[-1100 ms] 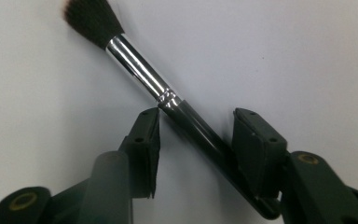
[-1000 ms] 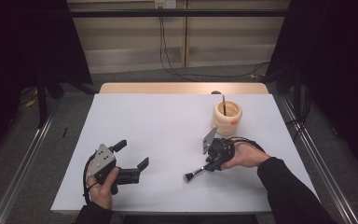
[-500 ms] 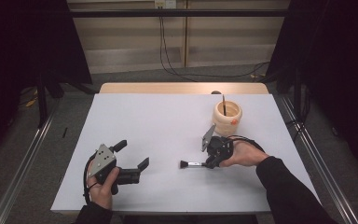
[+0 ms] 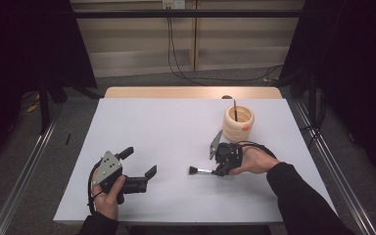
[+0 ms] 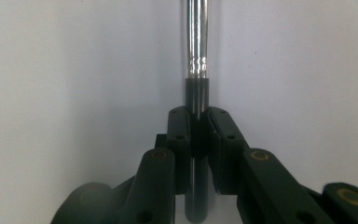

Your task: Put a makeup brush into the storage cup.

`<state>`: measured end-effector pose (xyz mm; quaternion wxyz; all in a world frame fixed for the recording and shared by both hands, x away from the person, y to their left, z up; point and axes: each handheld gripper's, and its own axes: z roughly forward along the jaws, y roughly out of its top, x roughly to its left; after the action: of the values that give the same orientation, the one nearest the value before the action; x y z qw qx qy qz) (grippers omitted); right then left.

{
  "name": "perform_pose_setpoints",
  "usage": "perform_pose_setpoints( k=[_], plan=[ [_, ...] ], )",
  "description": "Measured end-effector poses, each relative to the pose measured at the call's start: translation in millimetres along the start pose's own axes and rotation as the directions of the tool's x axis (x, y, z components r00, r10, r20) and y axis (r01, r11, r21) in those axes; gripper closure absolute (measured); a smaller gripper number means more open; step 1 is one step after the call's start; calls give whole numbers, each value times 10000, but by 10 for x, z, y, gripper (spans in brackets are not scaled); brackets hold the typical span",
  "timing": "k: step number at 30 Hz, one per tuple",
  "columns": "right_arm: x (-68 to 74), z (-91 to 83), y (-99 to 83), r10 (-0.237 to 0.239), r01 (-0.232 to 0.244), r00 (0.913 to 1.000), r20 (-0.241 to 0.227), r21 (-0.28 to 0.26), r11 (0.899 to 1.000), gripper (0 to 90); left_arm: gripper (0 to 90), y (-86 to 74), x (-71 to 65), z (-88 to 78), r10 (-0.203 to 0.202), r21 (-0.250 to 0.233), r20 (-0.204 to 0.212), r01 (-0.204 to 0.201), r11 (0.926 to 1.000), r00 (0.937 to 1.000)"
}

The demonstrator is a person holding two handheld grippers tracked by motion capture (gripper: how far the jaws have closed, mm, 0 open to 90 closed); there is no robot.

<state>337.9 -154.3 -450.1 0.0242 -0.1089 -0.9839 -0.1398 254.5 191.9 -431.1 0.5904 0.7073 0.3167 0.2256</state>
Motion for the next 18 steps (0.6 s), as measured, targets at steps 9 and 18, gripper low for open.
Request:
perform_pose_setpoints(
  k=[9,18],
  plan=[
    [-13,-13,-44,261,-264,9996,-82,-298,9992,802,8,-4,6,1,-40,-4,4,40,10000,10000],
    [-10,-22,-84,360,-365,9993,-107,-504,9981,802,8,-4,6,1,-38,6,26,38,10000,10000]
  ],
)
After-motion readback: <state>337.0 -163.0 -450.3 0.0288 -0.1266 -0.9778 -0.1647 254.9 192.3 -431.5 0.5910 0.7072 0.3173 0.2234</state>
